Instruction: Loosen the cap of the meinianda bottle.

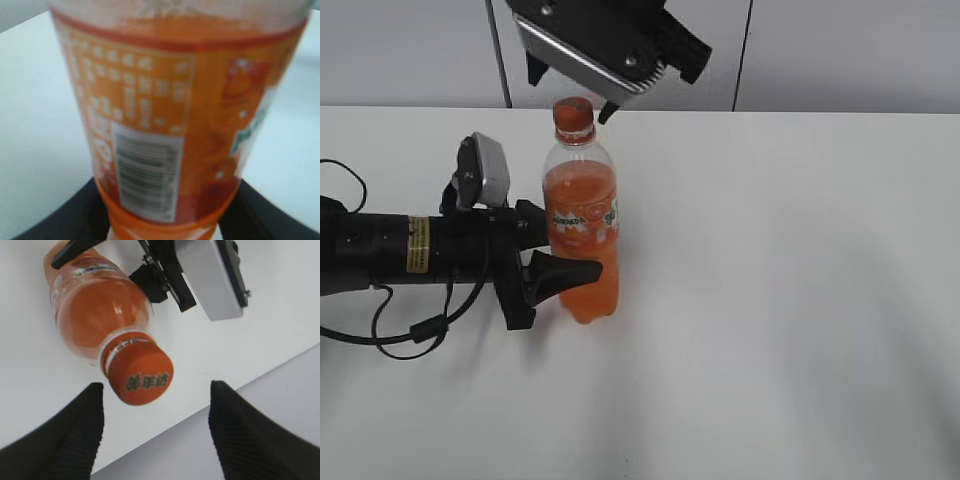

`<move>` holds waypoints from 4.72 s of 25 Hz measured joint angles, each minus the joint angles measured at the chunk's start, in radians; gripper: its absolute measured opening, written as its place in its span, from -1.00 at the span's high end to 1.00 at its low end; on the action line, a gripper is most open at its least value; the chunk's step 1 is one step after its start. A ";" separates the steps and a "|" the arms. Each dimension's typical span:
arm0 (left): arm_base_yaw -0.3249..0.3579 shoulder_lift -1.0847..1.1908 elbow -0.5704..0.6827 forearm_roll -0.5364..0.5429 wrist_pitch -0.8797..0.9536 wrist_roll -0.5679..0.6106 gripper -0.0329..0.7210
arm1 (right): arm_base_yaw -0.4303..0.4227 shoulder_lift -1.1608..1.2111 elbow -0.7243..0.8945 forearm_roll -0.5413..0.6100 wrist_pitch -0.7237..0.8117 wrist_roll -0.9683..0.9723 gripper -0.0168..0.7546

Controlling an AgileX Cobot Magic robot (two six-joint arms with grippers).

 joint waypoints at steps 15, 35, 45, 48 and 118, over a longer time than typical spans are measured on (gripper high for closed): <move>-0.001 0.000 0.000 0.006 -0.004 0.000 -0.09 | 0.000 -0.191 0.000 0.087 0.003 1.617 -0.33; -0.005 0.000 0.002 -0.026 -0.003 0.000 -0.09 | 0.007 -0.190 0.239 0.000 -0.134 2.220 -0.34; -0.005 0.000 0.002 -0.027 -0.003 0.000 -0.09 | 0.010 -0.126 0.239 0.001 -0.166 2.201 -0.34; -0.005 0.000 0.002 -0.027 -0.003 0.000 -0.09 | 0.010 -0.121 0.239 0.001 -0.181 2.188 -0.34; -0.006 0.000 0.003 -0.024 0.002 0.000 -0.08 | -0.312 -0.341 0.169 -0.136 0.003 2.030 0.26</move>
